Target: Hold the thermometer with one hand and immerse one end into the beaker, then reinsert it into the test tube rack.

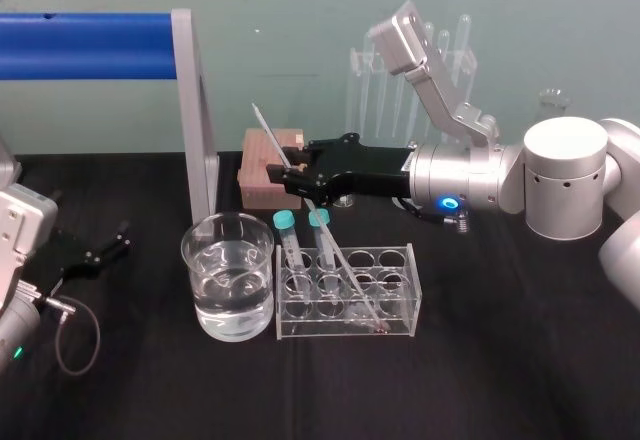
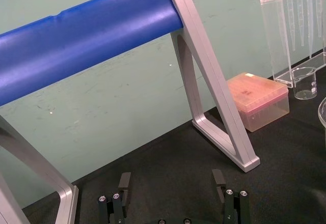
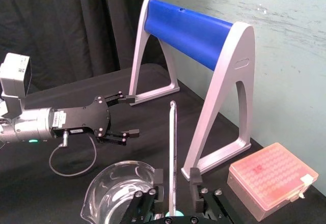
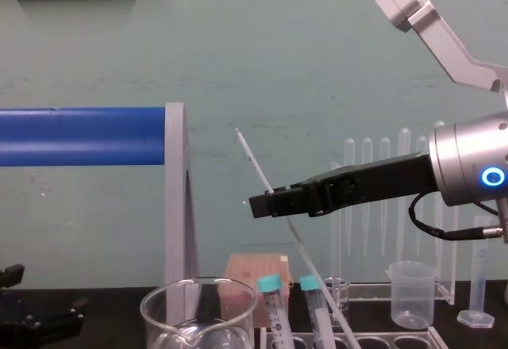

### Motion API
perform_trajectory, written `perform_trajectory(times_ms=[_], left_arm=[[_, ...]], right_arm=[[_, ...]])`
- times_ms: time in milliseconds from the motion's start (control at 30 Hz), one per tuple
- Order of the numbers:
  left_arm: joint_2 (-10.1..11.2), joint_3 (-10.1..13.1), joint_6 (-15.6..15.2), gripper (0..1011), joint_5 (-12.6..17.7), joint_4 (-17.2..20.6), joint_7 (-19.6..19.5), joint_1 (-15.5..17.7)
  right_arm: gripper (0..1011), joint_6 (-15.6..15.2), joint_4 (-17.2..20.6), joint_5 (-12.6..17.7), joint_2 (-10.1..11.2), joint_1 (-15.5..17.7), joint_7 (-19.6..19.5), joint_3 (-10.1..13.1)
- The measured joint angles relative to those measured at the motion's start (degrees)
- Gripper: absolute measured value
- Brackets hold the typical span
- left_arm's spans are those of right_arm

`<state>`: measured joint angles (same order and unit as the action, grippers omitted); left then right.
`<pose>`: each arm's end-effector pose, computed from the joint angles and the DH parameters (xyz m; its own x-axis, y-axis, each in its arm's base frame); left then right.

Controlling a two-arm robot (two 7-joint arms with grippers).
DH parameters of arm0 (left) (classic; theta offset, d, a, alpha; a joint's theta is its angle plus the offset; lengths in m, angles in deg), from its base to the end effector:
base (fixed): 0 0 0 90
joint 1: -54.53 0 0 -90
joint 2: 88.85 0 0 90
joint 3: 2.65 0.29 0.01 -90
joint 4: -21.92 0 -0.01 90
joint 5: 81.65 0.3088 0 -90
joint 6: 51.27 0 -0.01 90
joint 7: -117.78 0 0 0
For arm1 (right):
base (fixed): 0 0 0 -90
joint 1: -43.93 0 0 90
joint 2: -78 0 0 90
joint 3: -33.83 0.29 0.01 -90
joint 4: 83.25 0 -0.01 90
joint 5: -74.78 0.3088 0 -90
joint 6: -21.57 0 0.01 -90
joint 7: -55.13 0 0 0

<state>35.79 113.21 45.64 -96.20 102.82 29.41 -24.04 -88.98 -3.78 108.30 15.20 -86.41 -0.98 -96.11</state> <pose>0.3581 0.0827 -0.3023 0.2921 0.8804 0.3736 -0.9553 0.2872 0.0701 0.4554 0.0193 -0.1586 0.8696 -0.4929 0.0287 0.4817 0.8341 -0.2686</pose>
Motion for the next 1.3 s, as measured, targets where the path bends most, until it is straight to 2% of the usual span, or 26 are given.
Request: perform_trajectory(times_ms=[67, 133, 167, 367, 533, 600, 867, 967, 1167, 1300], left_arm=[[0.00, 0.00, 0.00, 1008, 0.00, 0.00, 0.00, 0.00], [0.00, 0.00, 0.00, 1008, 0.00, 0.00, 0.00, 0.00], [0.00, 0.00, 0.00, 1008, 0.00, 0.00, 0.00, 0.00], [0.00, 0.00, 0.00, 1008, 0.00, 0.00, 0.00, 0.00], [0.00, 0.00, 0.00, 1008, 0.00, 0.00, 0.00, 0.00], [0.00, 0.00, 0.00, 1008, 0.00, 0.00, 0.00, 0.00], [0.00, 0.00, 0.00, 1008, 0.00, 0.00, 0.00, 0.00], [0.00, 0.00, 0.00, 1008, 0.00, 0.00, 0.00, 0.00], [0.00, 0.00, 0.00, 1008, 0.00, 0.00, 0.00, 0.00], [0.00, 0.00, 0.00, 1008, 0.00, 0.00, 0.00, 0.00]], right_arm=[[330, -0.01, 0.00, 0.01, 0.00, 0.00, 0.00, 0.00], [224, -0.01, 0.00, 0.02, 0.00, 0.00, 0.00, 0.00], [224, -0.01, 0.00, 0.03, 0.00, 0.00, 0.00, 0.00], [52, -0.01, 0.00, 0.04, 0.00, 0.00, 0.00, 0.00], [52, 0.02, 0.01, 0.04, 0.00, 0.04, -0.02, 0.02], [52, 0.86, 0.61, 0.32, 0.01, 0.98, -0.64, 0.76], [52, 8.22, 3.11, 2.74, -0.27, 5.79, -2.29, 5.32], [52, 9.87, 4.05, 3.86, -0.27, 6.77, -2.33, 6.77], [52, 14.89, 7.11, 6.69, -0.13, 9.09, -2.05, 10.63], [52, 18.37, 9.01, 9.60, -0.55, 10.27, -1.27, 13.46]])
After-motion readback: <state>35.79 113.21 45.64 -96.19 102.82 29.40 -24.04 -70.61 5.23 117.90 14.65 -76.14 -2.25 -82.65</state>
